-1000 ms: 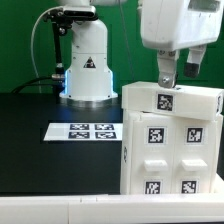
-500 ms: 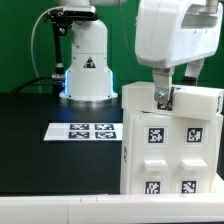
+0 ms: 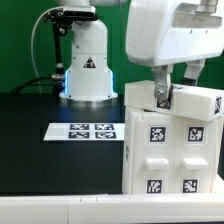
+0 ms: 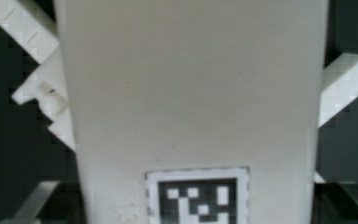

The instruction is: Assemble cabinet

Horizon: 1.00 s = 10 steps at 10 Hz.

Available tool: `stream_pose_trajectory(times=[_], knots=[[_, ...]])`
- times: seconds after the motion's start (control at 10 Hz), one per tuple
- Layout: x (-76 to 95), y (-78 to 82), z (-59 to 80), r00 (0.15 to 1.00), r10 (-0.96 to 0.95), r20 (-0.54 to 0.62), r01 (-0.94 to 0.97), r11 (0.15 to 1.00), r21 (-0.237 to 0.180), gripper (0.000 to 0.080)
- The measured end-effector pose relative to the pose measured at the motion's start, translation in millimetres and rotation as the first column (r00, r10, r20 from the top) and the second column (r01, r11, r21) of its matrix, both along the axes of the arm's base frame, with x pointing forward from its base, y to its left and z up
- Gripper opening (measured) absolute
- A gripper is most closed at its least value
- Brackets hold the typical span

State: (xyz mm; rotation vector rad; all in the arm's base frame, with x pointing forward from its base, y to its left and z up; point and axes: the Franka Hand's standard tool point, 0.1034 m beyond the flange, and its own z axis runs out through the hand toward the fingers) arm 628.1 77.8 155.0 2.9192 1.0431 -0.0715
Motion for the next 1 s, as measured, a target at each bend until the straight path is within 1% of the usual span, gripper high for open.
stream_pose_trajectory(times=[0.1, 0.2, 0.3, 0.4, 0.5, 0.6, 0.7, 0.9, 1.0], knots=[[1.6, -0.6, 0.5, 0.996, -0.091, 0.018, 0.091, 0.996, 0.006, 0.0553], [2.7, -3.6, 1.3, 0.967, -0.244, 0.069, 0.243, 0.970, 0.029, 0.0553], [-2.5, -4.2, -0.4, 0.896, -0.431, 0.105, 0.427, 0.903, 0.059, 0.0553], [-7.2, -4.2, -1.0, 0.809, -0.580, 0.092, 0.576, 0.814, 0.068, 0.0553], [-5.6, -3.6, -0.9, 0.720, -0.690, 0.078, 0.684, 0.724, 0.090, 0.0553], [-2.7, -5.6, 0.3, 0.606, -0.794, 0.042, 0.786, 0.606, 0.123, 0.0553], [-0.6, -3.9, 2.0, 0.611, -0.790, 0.062, 0.781, 0.613, 0.115, 0.0553], [-1.0, -3.8, 0.9, 0.498, -0.866, 0.046, 0.857, 0.500, 0.121, 0.0553], [-0.6, -5.3, -0.1, 0.403, -0.915, 0.035, 0.906, 0.404, 0.123, 0.0553]])
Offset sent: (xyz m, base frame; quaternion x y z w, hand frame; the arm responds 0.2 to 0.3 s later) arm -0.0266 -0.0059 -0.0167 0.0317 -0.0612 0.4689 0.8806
